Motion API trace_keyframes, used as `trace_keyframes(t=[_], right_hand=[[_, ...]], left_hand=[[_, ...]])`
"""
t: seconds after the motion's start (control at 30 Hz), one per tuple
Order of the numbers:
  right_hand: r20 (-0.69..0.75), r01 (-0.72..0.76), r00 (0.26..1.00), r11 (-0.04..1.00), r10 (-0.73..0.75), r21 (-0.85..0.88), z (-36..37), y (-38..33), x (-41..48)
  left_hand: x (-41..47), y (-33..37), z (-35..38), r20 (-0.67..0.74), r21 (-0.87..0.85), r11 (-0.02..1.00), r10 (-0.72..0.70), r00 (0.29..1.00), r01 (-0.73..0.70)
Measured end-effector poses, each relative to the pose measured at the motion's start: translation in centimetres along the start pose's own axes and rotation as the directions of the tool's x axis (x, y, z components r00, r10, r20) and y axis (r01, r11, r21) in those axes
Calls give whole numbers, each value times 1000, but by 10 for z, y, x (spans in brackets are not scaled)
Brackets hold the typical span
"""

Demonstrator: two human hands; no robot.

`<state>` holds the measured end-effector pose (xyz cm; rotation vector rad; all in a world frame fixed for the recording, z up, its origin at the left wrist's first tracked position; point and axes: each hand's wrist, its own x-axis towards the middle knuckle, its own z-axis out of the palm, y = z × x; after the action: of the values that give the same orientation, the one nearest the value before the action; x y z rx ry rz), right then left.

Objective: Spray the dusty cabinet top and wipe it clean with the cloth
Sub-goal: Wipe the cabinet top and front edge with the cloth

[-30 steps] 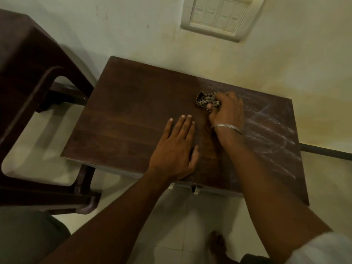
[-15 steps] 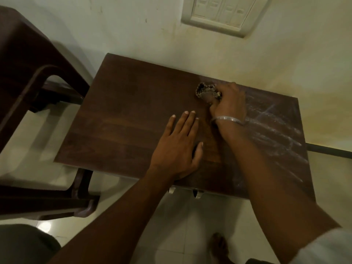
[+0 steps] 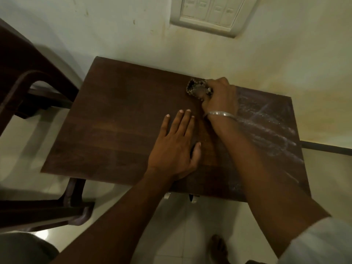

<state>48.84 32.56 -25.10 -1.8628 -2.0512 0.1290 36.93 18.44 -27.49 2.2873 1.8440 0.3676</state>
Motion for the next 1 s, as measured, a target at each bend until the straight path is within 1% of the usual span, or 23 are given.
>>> trace_keyframes(t=[0.1,0.23,0.3,0.37,0.53,0.6,0.7,0.77,0.83,0.93,1.0], right_hand=[[-44,8,999,1000,-8,-11,2,0,-1],[7,-33,999,999,33,-35,3,-11,34],[33,-23,999,999,24,-26,2,-10,39],[42,5,999,1000,-4,-13,-3,0,28],[-29,48,998,998,-47,31,-10,28,-15],[-40,34,999,999,-34,-1,-8,28,-2],[-10,-21,1000,999,21,-40,-8,23,31],[15,-42,999,999,43,-25,-8,22,36],[29,-42,999,999,42,1,-13,24,21],[-33,-19,999,1000,20,24,-17,35,-21],[-50,-1,999,1000,2,17,-17,40,-32]], left_hand=[[1,0,1,0,2,1000,-2,1000,2],[2,0,1,5,9,1000,3,1000,-3],[4,0,1,11,6,1000,-1,1000,1],[10,0,1,6,3,1000,-3,1000,3],[24,1,3,23,20,1000,-11,1000,11],[26,2,3,17,23,1000,-15,1000,14],[26,3,2,16,22,1000,-11,1000,10],[28,2,1,26,22,1000,-8,1000,7],[30,2,1,22,27,1000,-10,1000,10],[33,2,4,23,31,999,-6,1000,5],[31,2,5,22,49,999,-10,1000,9]])
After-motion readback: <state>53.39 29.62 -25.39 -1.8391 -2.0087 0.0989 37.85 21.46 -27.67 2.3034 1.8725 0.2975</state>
